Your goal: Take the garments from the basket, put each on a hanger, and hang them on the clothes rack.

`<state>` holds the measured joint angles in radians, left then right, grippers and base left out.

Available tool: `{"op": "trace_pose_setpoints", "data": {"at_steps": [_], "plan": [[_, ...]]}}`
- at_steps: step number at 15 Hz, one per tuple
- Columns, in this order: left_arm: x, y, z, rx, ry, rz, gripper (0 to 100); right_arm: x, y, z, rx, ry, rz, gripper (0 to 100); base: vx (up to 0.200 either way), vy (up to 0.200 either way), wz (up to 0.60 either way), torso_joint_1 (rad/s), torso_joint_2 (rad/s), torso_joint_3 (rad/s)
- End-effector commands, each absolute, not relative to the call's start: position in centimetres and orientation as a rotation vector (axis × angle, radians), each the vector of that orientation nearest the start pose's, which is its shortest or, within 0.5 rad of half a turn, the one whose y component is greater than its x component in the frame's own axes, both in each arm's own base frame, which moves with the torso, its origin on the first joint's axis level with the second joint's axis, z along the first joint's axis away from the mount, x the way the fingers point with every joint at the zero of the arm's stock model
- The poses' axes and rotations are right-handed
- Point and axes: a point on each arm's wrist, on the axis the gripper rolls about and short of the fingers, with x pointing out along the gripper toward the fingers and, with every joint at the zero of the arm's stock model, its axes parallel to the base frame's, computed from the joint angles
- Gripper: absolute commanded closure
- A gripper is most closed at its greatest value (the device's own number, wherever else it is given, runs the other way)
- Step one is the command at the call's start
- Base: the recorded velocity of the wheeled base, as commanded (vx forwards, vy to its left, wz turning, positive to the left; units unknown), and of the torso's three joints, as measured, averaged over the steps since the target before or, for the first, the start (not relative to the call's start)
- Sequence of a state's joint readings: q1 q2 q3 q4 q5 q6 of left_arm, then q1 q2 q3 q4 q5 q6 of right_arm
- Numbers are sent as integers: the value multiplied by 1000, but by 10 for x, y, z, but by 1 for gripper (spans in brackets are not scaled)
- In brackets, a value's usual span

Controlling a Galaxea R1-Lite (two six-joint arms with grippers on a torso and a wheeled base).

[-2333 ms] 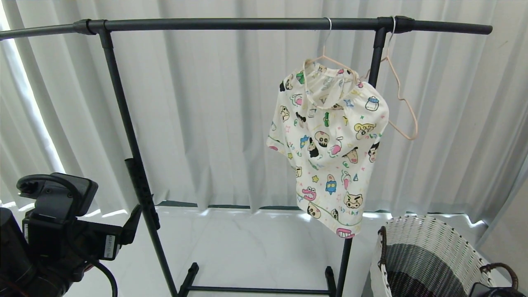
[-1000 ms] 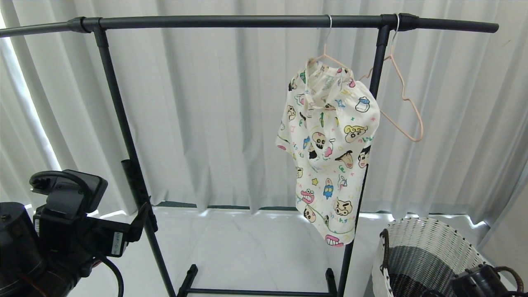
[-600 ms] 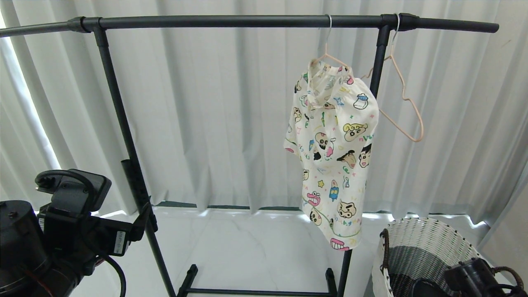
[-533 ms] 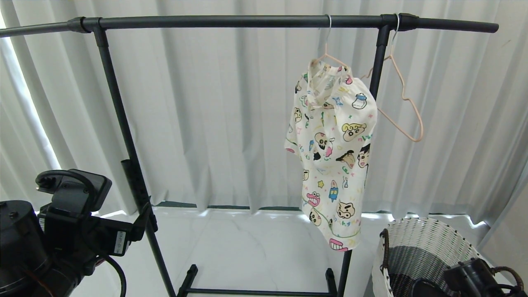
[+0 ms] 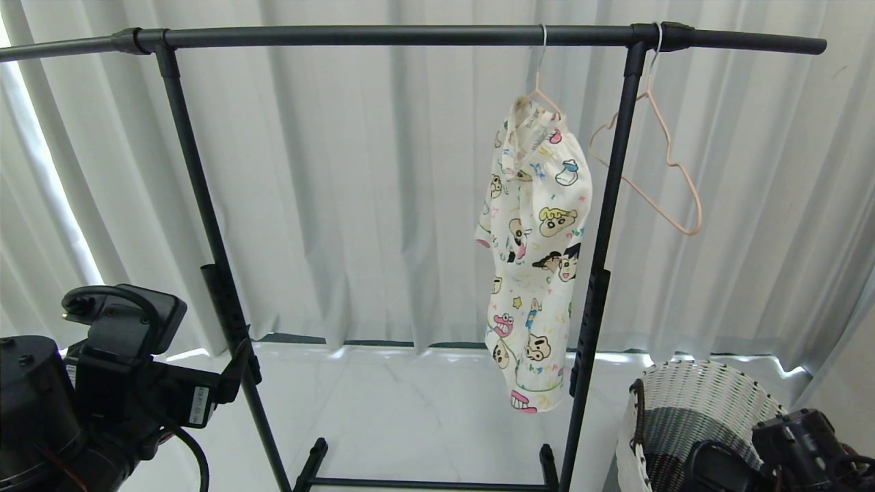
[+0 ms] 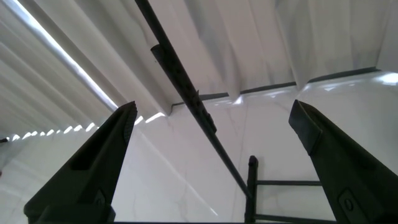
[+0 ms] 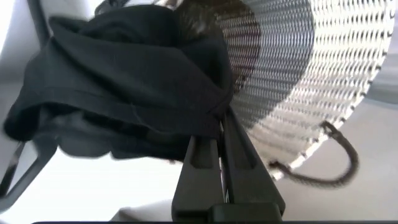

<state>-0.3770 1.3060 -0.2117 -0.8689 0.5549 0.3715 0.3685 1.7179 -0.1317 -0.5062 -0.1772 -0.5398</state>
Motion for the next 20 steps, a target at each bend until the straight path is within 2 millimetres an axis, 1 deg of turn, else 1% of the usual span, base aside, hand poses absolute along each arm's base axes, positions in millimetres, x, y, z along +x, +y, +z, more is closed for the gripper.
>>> {"op": "trace_pose_setpoints", "data": {"at_steps": [1,3,4,6,8,9,13,16,20], "plan": [[158,-51,147,470,230,132,0,172,60,101,-734,861,411,100,0,0,0,0,0,0],[156,-55,147,474,223,105,0,179,66,148,-685,894,403,100,0,0,0,0,0,0],[154,-59,146,478,221,82,0,179,70,169,-653,877,399,100,0,0,0,0,0,0],[151,-64,145,484,216,46,0,178,73,193,-612,840,387,100,0,0,0,0,0,0],[149,-65,142,490,222,34,0,175,72,205,-605,811,382,100,0,0,0,0,0,0],[147,-64,139,491,233,30,0,173,72,208,-603,797,385,100,-200,0,0,-2,7,2],[146,-64,135,417,245,33,0,167,73,212,-606,775,395,100,-200,0,0,6,2,2],[148,-65,131,428,269,29,0,168,73,213,-606,769,398,100,-200,0,0,4,7,4],[150,-68,129,433,276,17,0,169,74,216,-603,758,396,100,-200,0,0,4,6,5]]}}
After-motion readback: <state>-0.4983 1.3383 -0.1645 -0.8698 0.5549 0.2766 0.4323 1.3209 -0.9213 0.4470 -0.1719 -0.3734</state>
